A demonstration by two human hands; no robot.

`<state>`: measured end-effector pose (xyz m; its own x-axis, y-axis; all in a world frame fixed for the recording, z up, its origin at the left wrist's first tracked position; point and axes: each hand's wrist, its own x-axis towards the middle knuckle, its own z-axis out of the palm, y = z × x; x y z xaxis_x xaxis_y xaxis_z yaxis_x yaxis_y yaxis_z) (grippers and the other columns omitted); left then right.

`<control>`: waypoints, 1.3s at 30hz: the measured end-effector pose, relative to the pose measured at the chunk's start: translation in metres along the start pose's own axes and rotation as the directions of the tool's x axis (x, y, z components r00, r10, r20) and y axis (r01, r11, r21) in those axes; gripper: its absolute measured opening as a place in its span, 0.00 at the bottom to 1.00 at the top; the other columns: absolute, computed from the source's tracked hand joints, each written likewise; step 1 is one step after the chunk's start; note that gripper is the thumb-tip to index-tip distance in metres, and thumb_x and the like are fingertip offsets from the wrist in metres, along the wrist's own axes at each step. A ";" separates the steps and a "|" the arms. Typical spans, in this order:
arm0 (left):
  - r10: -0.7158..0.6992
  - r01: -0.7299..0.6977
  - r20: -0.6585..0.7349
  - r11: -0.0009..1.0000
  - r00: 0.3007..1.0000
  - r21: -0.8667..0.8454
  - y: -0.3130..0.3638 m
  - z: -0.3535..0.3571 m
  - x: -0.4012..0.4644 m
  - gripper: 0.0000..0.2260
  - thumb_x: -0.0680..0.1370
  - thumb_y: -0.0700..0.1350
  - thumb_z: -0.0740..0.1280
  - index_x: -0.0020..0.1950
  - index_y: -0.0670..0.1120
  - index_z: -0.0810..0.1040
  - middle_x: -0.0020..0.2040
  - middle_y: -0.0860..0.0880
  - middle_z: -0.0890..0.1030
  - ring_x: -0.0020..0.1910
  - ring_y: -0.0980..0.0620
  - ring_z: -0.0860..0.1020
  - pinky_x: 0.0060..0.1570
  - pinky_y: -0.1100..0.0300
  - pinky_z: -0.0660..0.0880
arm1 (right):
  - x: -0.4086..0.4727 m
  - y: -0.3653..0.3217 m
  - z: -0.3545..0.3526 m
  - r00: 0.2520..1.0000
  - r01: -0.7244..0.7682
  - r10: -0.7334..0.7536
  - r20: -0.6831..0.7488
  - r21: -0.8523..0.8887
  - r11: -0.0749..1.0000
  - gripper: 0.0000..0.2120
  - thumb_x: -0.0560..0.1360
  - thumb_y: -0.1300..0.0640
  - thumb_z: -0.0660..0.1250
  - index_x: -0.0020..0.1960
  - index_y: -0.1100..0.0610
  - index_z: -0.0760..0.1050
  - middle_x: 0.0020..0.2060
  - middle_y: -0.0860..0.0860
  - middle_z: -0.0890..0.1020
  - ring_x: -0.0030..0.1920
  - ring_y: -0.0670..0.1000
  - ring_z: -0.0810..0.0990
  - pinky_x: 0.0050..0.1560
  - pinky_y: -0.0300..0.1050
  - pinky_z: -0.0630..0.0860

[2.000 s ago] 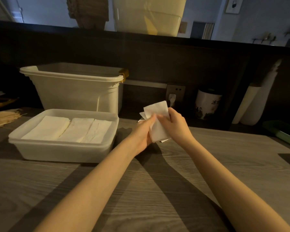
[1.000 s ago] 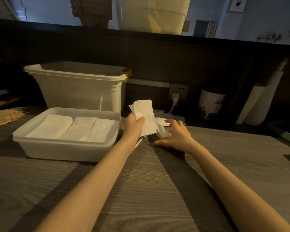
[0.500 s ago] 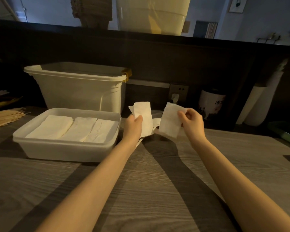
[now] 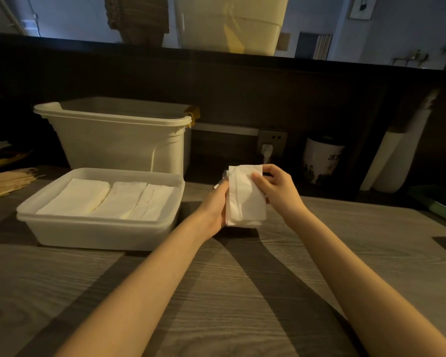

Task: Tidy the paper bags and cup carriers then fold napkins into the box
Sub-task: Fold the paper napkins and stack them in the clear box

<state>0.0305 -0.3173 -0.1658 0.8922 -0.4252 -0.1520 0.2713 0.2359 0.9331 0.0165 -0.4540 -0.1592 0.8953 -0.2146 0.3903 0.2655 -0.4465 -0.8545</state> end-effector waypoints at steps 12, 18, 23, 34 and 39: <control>0.131 -0.109 -0.027 0.907 0.991 0.408 -0.003 -0.001 -0.001 0.16 0.80 0.44 0.61 0.68 0.46 0.67 0.54 0.49 0.77 0.51 0.52 0.76 0.46 0.59 0.76 | 0.002 0.007 0.005 0.998 0.060 -0.062 -0.018 -0.111 0.992 0.14 0.78 0.55 0.63 0.62 0.57 0.69 0.53 0.50 0.77 0.47 0.46 0.78 0.32 0.33 0.76; 0.221 -0.126 -0.221 0.918 0.950 0.377 0.001 -0.007 0.002 0.17 0.81 0.43 0.59 0.69 0.44 0.67 0.63 0.45 0.74 0.60 0.46 0.73 0.53 0.55 0.72 | 0.008 0.011 -0.009 0.996 0.006 -0.021 -0.088 -0.172 0.985 0.11 0.78 0.56 0.64 0.60 0.55 0.72 0.51 0.48 0.77 0.48 0.47 0.78 0.41 0.35 0.74; 0.273 -0.157 -0.377 0.937 0.885 0.311 0.001 -0.013 0.007 0.16 0.81 0.42 0.57 0.69 0.42 0.66 0.64 0.43 0.74 0.59 0.46 0.73 0.48 0.58 0.70 | 0.004 0.025 -0.010 0.997 -0.010 -0.021 -0.078 -0.374 0.927 0.11 0.77 0.55 0.65 0.59 0.54 0.74 0.49 0.46 0.76 0.51 0.45 0.75 0.49 0.40 0.73; 0.241 -0.100 -0.434 0.941 0.868 0.324 0.000 -0.014 0.010 0.15 0.81 0.42 0.57 0.67 0.42 0.67 0.64 0.43 0.73 0.60 0.45 0.73 0.49 0.58 0.71 | 0.029 0.036 0.011 0.995 0.080 -0.004 0.102 -0.753 0.653 0.20 0.73 0.50 0.69 0.64 0.50 0.71 0.60 0.50 0.73 0.59 0.51 0.74 0.50 0.46 0.76; 0.236 -0.091 -0.434 0.940 0.870 0.329 0.000 -0.015 0.011 0.15 0.81 0.42 0.57 0.68 0.41 0.67 0.64 0.42 0.73 0.60 0.45 0.73 0.49 0.59 0.72 | 0.033 0.043 0.020 1.000 0.022 -0.009 0.021 -0.743 0.669 0.17 0.75 0.54 0.68 0.63 0.51 0.73 0.61 0.53 0.73 0.61 0.53 0.72 0.52 0.47 0.75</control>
<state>0.0457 -0.3085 -0.1728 0.9965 0.0650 -0.0534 0.0553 -0.0277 0.9981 0.0645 -0.4631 -0.1901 0.9002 -0.1924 0.3907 -0.0686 -0.9485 -0.3092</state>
